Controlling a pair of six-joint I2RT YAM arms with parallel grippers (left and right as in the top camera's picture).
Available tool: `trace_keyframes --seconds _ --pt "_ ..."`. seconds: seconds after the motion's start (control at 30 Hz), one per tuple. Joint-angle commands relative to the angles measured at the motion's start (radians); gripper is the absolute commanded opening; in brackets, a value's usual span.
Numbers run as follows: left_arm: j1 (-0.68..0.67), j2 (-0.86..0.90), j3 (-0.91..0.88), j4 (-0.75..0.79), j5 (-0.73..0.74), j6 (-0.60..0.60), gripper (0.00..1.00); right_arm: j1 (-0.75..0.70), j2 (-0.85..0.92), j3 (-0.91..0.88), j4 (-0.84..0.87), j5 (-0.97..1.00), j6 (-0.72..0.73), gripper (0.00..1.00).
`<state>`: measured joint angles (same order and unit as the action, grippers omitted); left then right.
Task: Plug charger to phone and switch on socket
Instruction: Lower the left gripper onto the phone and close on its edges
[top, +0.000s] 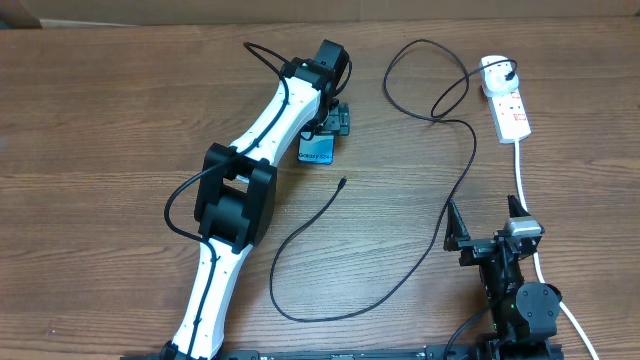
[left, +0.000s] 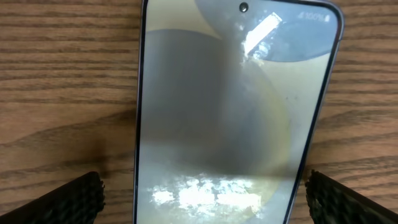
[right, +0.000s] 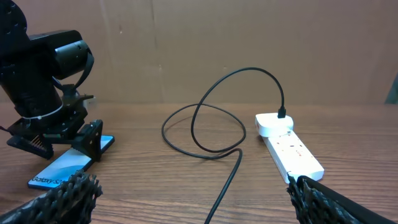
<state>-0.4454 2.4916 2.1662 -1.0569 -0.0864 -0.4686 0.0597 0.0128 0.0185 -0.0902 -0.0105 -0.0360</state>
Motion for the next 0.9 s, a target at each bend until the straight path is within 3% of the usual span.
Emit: trace_keyframes --seconds 0.0,0.87 --pt "0.000 0.008 -0.004 0.000 0.017 0.020 1.00 0.003 -0.010 -0.011 0.006 0.010 0.006 1.00" --pt "0.000 0.008 -0.056 0.045 0.024 0.046 1.00 0.003 -0.010 -0.010 0.006 0.010 0.006 1.00"
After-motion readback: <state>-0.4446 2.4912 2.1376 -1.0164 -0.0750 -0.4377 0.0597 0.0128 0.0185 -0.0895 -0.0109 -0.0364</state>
